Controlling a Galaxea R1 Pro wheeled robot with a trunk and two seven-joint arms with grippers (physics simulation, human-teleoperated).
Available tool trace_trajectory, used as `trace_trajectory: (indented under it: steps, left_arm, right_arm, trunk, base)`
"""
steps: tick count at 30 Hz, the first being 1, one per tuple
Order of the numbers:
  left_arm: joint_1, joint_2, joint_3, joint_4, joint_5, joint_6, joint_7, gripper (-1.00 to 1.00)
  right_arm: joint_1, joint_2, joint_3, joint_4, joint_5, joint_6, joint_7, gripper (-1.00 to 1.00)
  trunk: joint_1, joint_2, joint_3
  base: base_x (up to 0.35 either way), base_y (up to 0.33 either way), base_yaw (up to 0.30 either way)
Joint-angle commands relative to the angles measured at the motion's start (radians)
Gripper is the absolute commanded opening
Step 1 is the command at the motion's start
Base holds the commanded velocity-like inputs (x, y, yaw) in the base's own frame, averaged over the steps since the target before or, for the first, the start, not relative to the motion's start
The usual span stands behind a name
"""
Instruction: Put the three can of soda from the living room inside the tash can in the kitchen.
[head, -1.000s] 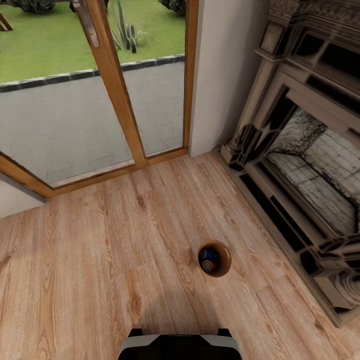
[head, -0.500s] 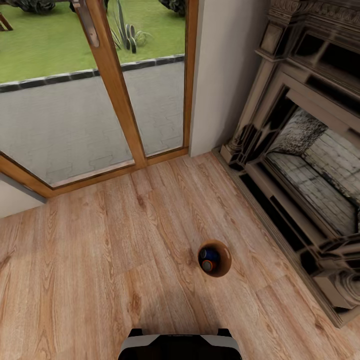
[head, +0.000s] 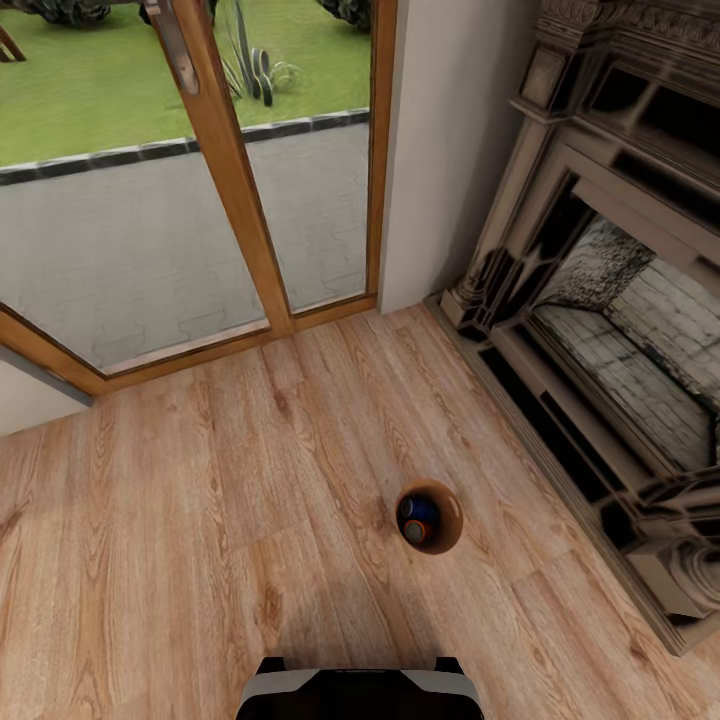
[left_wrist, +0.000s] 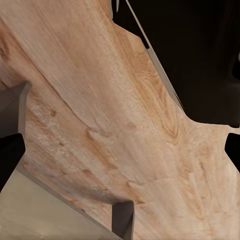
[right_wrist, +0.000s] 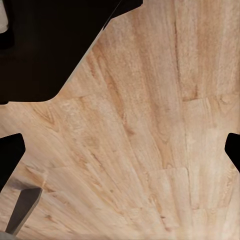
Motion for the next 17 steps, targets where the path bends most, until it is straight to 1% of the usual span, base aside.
trace_trajectory:
  steps: [1,17]
  left_arm:
    - [0.000,0.000,0.000,0.000,0.000,0.000,0.000,1.00]
    - [0.000,0.000,0.000,0.000,0.000,0.000,0.000,1.00]
  right_arm:
    - [0.000,0.000,0.000,0.000,0.000,0.000,0.000,1.00]
    - [0.000,0.000,0.000,0.000,0.000,0.000,0.000,1.00]
  trunk:
    - [0.000,0.000,0.000]
    - [0.000,0.000,0.000]
  base:
    - [0.000,0.000,0.000]
    - [0.000,0.000,0.000]
